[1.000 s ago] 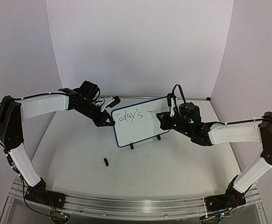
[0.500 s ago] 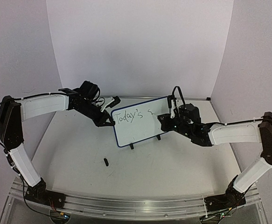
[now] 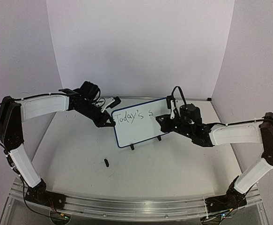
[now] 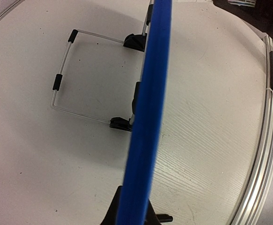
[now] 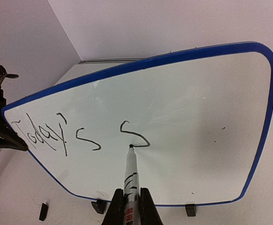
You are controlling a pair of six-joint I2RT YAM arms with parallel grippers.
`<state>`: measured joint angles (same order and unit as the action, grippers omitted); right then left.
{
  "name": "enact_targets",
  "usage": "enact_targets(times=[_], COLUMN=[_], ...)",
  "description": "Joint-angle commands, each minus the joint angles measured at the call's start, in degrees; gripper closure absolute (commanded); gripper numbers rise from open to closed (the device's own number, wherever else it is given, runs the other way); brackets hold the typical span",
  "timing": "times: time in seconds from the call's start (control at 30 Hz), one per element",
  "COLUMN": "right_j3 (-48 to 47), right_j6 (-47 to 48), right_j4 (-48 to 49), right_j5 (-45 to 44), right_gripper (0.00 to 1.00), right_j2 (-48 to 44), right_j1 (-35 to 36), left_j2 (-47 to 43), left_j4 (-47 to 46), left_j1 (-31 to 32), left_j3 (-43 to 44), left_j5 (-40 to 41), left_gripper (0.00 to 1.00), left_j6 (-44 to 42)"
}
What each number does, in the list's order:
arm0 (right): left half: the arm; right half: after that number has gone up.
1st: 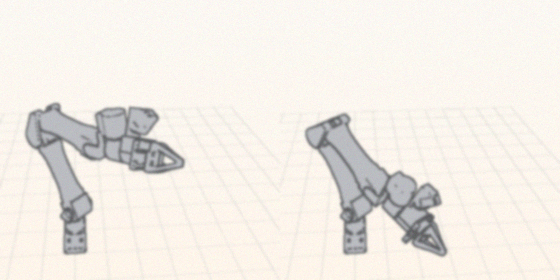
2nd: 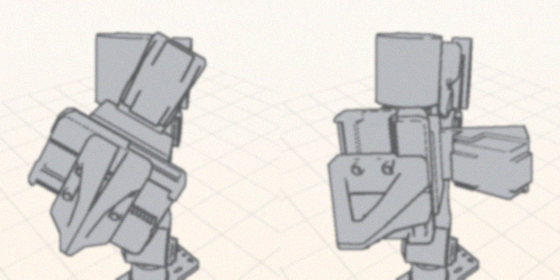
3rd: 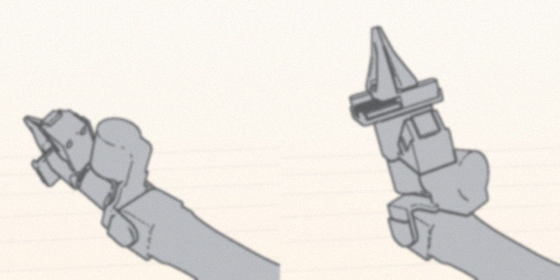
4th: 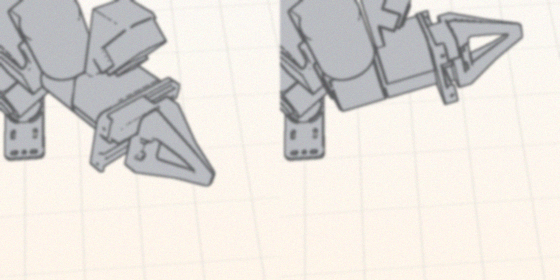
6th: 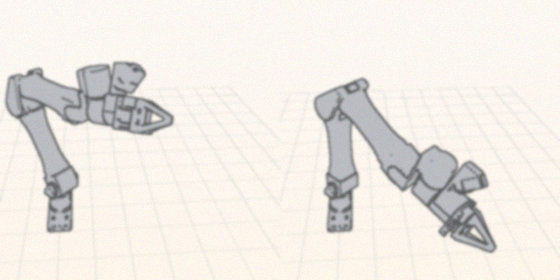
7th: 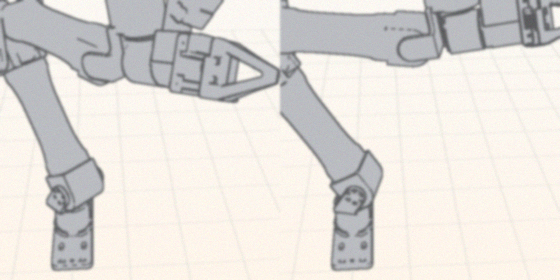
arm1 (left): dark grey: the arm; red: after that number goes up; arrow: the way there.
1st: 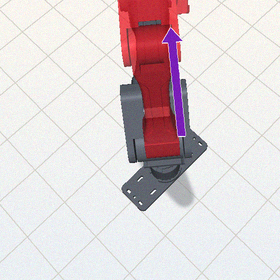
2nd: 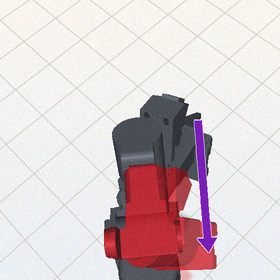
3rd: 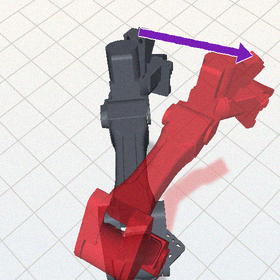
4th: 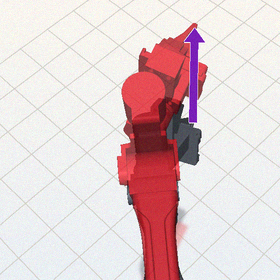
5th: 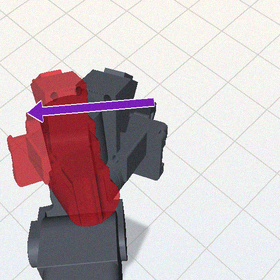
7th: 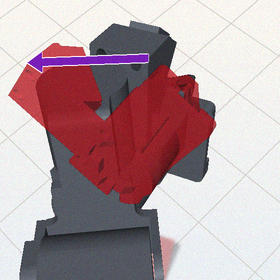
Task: Write a sentence on the whiteboard
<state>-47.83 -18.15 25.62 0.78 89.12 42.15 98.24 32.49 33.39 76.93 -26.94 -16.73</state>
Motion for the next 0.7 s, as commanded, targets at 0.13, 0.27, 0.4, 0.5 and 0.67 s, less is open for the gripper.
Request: enact_targets(times=[0.13, 0.27, 0.4, 0.5, 0.67], right_j3=[2.09, 2.27, 1.65, 0.99, -0.46], right_j6=[-0.97, 0.1, 1.15, 1.6, 2.4], right_j4=[3.71, 1.56, 0.19, 0.04, 0.0], right_j5=[0.67, -3.92, -5.54, -5.86, -5.7], right_gripper=[1.0, 1.0, 1.0, 1.0, 1.0], right_j2=[-5.93, -7.61, -7.02, -6.15, -4.6], right_j1=[-0.14, -0.14, -0.21, -0.23, -0.23], left_j2=[2.25, 2.14, 2.18, 2.18, 2.23], left_j4=[2.93, 2.93, 2.93, 2.93, 2.99], left_j1=[0.45, 0.45, 0.55, 0.57, 0.55], left_j3=[0.42, 0.41, 0.34, 0.33, 0.33], left_j5=[4.2, 4.19, 4.23, 4.27, 4.29], left_gripper=[1.0, 1.0, 1.0, 1.0, 1.0], left_j6=[-2.17, -2.16, -2.2, -2.18, -2.2])
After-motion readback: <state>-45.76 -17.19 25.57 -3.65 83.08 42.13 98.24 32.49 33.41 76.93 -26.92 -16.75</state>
